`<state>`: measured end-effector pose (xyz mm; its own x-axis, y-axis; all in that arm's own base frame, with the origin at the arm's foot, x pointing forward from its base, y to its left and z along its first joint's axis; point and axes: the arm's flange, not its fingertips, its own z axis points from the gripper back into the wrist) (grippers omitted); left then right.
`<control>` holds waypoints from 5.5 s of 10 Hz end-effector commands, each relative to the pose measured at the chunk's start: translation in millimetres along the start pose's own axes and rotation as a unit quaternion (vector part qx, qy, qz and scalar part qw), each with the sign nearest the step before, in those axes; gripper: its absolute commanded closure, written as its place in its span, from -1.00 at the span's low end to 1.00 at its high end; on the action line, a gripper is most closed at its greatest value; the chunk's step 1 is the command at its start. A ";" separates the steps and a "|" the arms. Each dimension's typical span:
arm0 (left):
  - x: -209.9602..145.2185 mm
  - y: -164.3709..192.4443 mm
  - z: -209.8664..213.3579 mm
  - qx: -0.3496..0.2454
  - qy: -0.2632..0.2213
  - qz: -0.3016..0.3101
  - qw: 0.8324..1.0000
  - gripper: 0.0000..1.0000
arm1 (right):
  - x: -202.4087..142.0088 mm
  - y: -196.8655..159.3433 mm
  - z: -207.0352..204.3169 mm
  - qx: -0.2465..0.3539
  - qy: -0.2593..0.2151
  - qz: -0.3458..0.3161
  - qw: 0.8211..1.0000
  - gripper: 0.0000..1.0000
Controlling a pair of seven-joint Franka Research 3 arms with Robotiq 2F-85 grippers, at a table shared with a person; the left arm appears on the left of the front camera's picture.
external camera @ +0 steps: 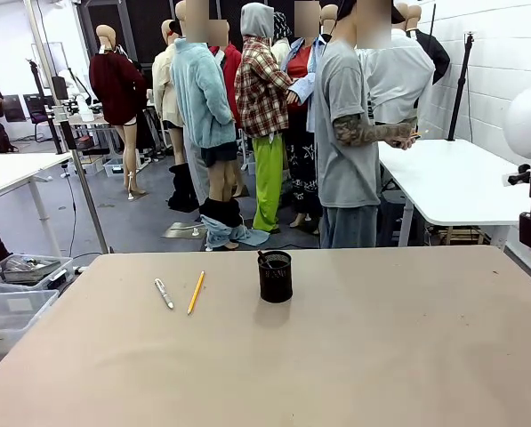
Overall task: Place the pens into the pen holder.
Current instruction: Pick up a writing instrument from the table and place it into the Pen holder.
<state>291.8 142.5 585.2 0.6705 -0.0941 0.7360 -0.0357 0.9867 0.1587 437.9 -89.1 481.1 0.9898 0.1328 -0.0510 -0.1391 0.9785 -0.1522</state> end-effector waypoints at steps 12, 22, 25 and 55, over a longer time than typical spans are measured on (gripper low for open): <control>84.6 -231.2 -163.2 -0.081 0.310 -0.007 0.947 -1.00 | -2.3 1.0 6.1 -0.008 -0.009 0.019 1.000 -0.55; 85.5 -314.6 -344.7 -0.016 0.432 0.143 0.890 -1.00 | -2.3 1.0 6.1 -0.008 -0.009 0.019 1.000 -0.55; 61.0 -321.3 -358.8 -0.024 0.445 0.148 0.883 -1.00 | -2.3 1.0 6.1 -0.008 -0.009 0.019 1.000 -0.55; 58.8 -311.7 -280.5 -0.307 0.190 -0.232 0.903 1.00 | -2.3 1.0 6.1 -0.008 -0.009 0.019 1.000 -0.55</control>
<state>548.6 -136.6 391.7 0.7244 -0.5741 0.3817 0.6447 0.7602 -0.0803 436.6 -85.1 487.4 0.9879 0.1509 -0.0356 -0.1546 0.9768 -0.1481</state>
